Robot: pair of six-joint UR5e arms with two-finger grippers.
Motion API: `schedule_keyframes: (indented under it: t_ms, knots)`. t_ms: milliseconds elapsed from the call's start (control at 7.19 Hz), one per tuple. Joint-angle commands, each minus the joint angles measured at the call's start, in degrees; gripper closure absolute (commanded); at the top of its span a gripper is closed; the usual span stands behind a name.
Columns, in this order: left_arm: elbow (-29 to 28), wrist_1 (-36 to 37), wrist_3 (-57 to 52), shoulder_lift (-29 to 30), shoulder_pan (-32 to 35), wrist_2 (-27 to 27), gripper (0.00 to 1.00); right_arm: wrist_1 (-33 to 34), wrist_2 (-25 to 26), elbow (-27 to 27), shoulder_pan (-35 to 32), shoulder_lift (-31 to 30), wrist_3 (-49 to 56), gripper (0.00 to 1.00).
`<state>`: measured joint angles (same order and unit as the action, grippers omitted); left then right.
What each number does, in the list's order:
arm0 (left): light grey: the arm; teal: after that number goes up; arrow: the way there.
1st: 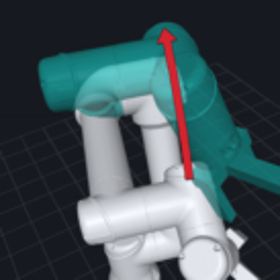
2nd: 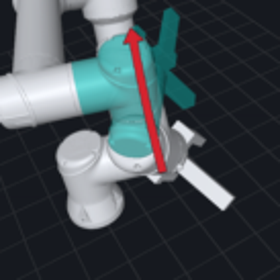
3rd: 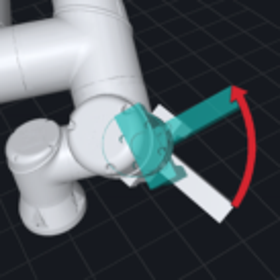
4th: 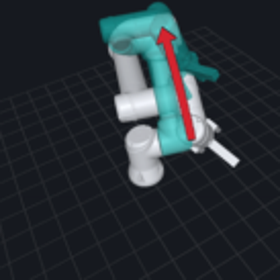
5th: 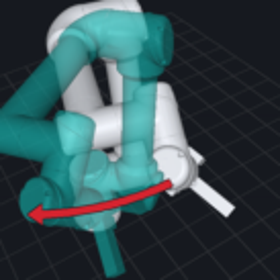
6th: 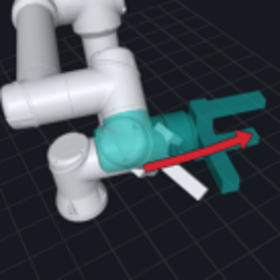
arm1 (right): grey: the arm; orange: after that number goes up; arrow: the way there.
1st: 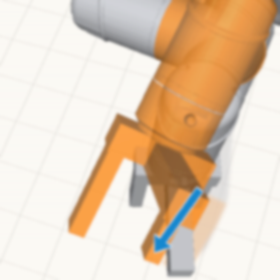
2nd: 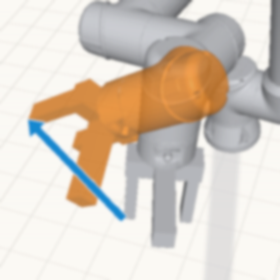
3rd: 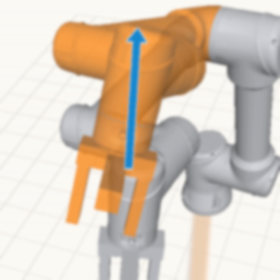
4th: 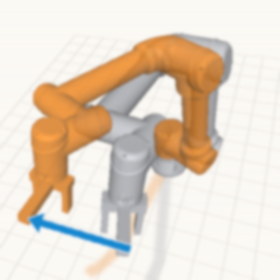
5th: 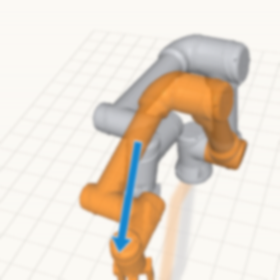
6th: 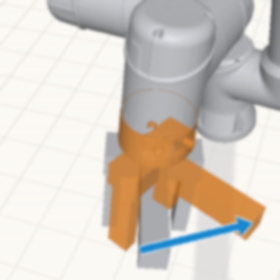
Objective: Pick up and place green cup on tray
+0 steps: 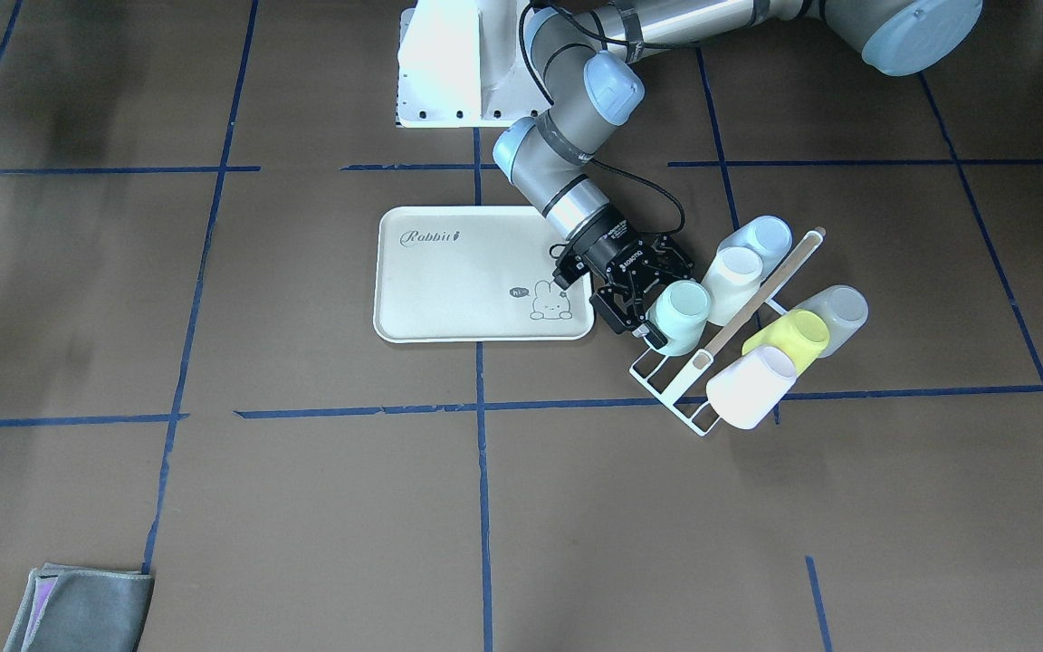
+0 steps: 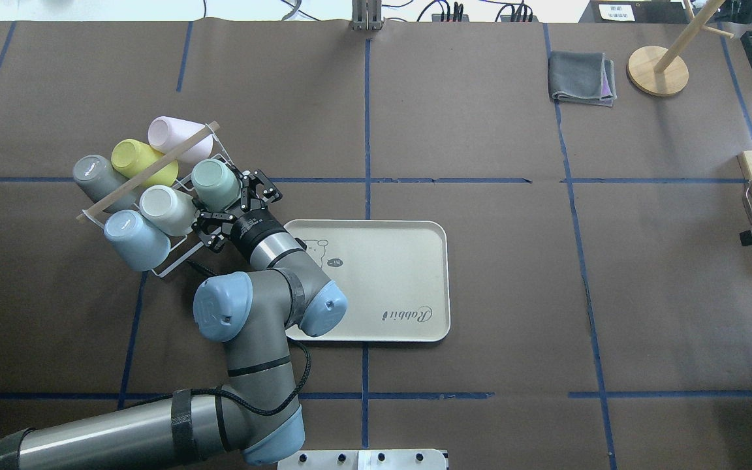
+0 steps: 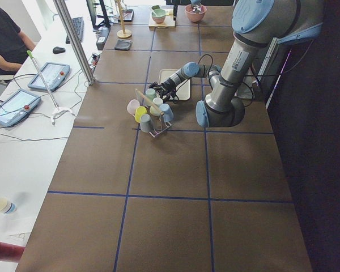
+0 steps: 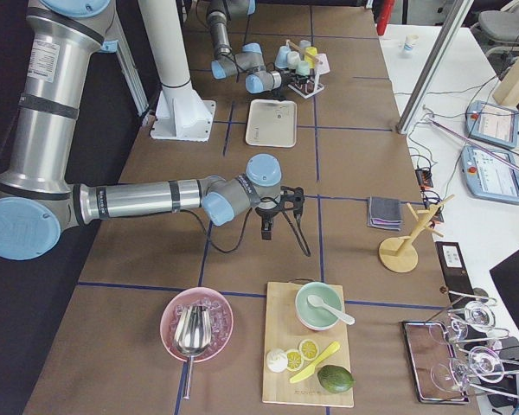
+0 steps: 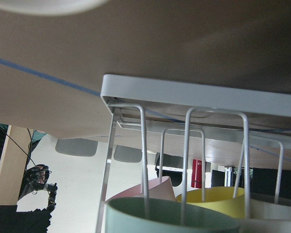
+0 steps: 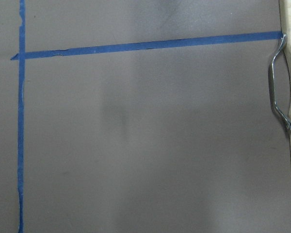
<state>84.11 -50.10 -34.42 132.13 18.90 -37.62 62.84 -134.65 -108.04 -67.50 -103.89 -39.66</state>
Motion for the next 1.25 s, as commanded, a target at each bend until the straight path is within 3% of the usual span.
schedule_keyframes:
  t_ms: [0,278,695,1112]
  knots:
    - [0.2,0.1,0.1,0.0,0.1,0.1,0.30,0.0,0.0,0.0,0.0,0.0,-0.1,0.00]
    - [2.7,0.3,0.0,-0.1,1.4,0.2,0.34,0.0,0.0,0.0,0.0,0.1,-0.2,0.00]
    - [17.4,0.6,-0.6,-7.7,1.5,0.4,0.35,0.0,0.0,0.3,0.1,0.2,-0.2,0.00]
    - [26.9,0.6,-0.6,-7.9,1.4,0.4,0.36,0.0,0.1,0.5,0.1,0.5,-0.2,0.00]
